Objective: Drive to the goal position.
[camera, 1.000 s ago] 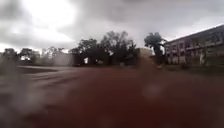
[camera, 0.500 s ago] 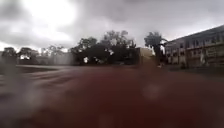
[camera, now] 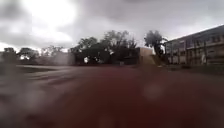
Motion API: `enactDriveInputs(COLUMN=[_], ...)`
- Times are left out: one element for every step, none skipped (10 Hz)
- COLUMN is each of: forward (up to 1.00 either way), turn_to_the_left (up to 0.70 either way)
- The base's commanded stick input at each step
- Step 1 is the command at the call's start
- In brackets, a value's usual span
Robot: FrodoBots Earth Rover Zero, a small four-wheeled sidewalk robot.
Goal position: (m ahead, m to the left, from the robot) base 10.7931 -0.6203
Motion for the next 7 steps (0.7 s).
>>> enactDriveInputs(forward=[0.45, 0.45, 0.45, 0.45, 0.45, 0.45, 0.45], turn_to_the_left=[0.00, 0.00, 0.00, 0.00, 0.00, 0.00, 0.00])
